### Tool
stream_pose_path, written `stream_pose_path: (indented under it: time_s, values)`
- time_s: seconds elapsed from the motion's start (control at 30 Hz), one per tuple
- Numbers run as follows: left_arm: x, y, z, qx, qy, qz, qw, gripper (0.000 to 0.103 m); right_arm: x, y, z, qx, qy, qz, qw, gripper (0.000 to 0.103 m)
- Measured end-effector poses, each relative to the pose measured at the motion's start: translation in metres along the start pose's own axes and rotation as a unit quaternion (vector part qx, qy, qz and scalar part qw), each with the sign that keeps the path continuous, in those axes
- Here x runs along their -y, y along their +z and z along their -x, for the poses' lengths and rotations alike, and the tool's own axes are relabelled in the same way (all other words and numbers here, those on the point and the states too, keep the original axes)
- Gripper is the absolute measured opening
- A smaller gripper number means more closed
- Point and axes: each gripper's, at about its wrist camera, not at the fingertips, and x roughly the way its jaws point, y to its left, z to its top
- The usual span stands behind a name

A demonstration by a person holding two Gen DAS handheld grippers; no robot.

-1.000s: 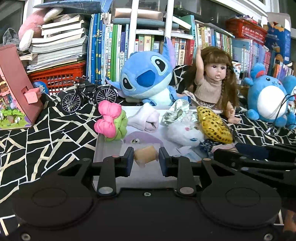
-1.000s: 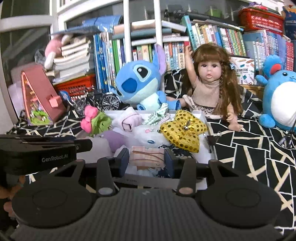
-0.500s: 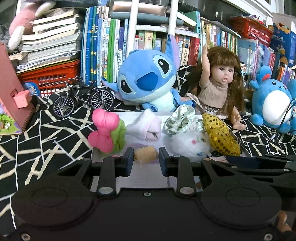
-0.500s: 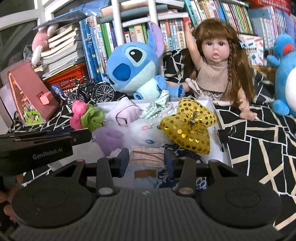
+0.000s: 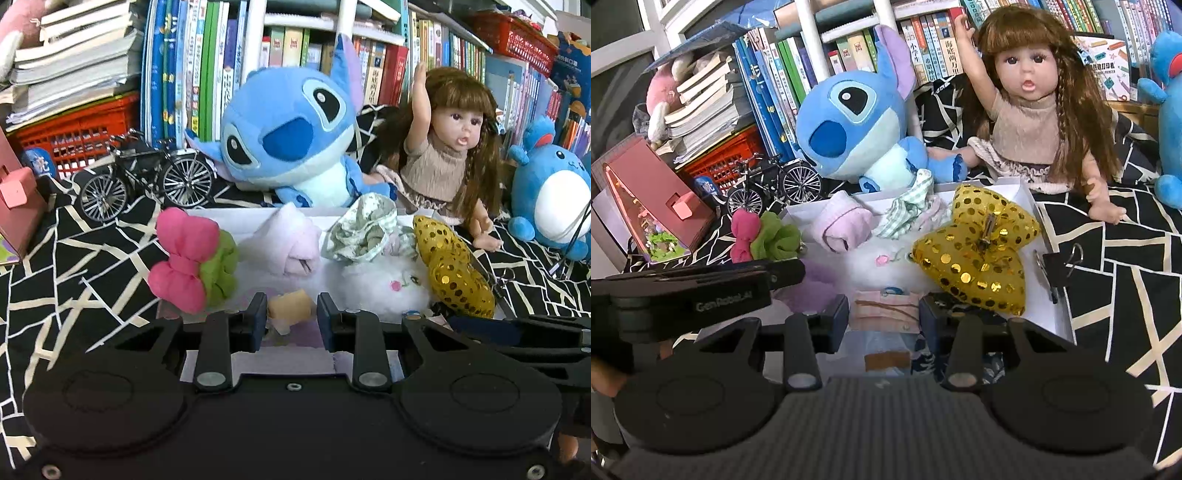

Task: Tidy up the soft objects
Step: 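Open both grippers to release the beige block and pink cloth in the box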

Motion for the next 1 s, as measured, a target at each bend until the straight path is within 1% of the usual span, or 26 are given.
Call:
stream_pose_path:
  time_s: [0.13,0.7,0.77,0.8,0.87,1.0]
  values:
    - [0.001,-0.003,-0.006,-0.007,-0.002,0.002,1.0,0.028,0.002,-0.001,-0.004,-0.005,-0.001,-0.005,1.0,0.047]
    - [0.008,-0.005,-0.01,0.007,0.006,-0.013,0.9999,0.028,0.006,-0.008,-0.012,-0.003,0.004,-0.014,1.0,0.047]
    - [0.007,-0.005,-0.009,0.007,0.005,-0.01,0.9999,0.028,0.006,-0.008,-0.011,0.0,0.004,-0.013,1.0,0.048]
    - [0.007,-0.005,-0.009,0.007,0.004,-0.008,0.9999,0.029,0.006,-0.008,-0.01,0.001,0.004,-0.013,1.0,0.05]
    - [0.006,-0.006,-0.007,0.008,0.002,-0.004,1.0,0.033,0.006,-0.009,-0.008,0.005,0.006,-0.016,1.0,0.05]
    - [0.005,-0.008,0.0,0.014,-0.003,0.0,0.9999,0.039,0.006,-0.013,-0.004,0.012,0.01,-0.014,1.0,0.058]
